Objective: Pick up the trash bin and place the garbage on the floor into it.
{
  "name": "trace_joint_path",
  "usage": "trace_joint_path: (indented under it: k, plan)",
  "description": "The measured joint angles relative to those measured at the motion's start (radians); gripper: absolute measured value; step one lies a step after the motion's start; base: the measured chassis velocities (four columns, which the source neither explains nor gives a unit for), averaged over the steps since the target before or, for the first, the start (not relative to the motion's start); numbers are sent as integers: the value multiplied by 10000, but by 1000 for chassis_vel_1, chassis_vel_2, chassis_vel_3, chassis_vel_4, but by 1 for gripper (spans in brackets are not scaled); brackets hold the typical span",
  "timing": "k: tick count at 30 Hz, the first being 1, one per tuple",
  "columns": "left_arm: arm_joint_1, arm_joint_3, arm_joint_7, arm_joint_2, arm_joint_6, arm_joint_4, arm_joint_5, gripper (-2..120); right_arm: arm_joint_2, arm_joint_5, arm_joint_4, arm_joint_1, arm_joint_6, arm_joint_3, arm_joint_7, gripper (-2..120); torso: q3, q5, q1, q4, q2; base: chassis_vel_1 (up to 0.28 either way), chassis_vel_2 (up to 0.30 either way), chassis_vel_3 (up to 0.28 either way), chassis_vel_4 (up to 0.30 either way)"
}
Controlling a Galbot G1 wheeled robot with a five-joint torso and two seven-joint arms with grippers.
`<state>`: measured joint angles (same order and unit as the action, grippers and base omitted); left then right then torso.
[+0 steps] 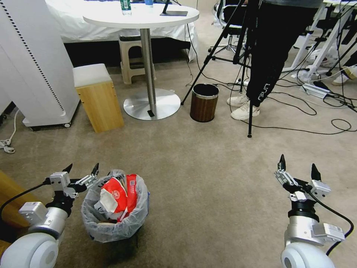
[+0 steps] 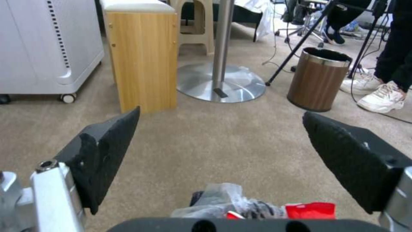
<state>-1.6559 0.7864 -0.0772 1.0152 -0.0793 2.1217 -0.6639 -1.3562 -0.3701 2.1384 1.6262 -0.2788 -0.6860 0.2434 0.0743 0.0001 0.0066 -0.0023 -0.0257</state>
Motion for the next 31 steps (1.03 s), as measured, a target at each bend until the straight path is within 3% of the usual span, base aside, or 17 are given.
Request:
trace_joint_path:
  k: [10,23,25,28,31]
  plan:
    - [0,0,0,0,0,0,0,100,0,0,0,-3,0,0,0,100,0,-7,2,1,0,-132,-110,130,128]
    - [1,3,6,0,1,0,0,100,0,-1,-1,-2,1,0,0,100,-1,7,-1,1,-4,-266,-284,274,271]
    - [2,1,8,1,3,0,0,100,0,0,0,-4,-1,-1,0,100,-1,-5,-1,1,-3,-337,-344,368,331]
    - [1,-3,25,2,2,1,-1,100,2,-1,-2,-2,0,-7,2,100,1,9,0,-1,-3,-288,-323,281,278]
    - [0,-4,27,2,2,1,-1,100,2,-1,-2,-1,-1,-11,3,100,1,-3,0,-1,-3,-204,-235,232,182]
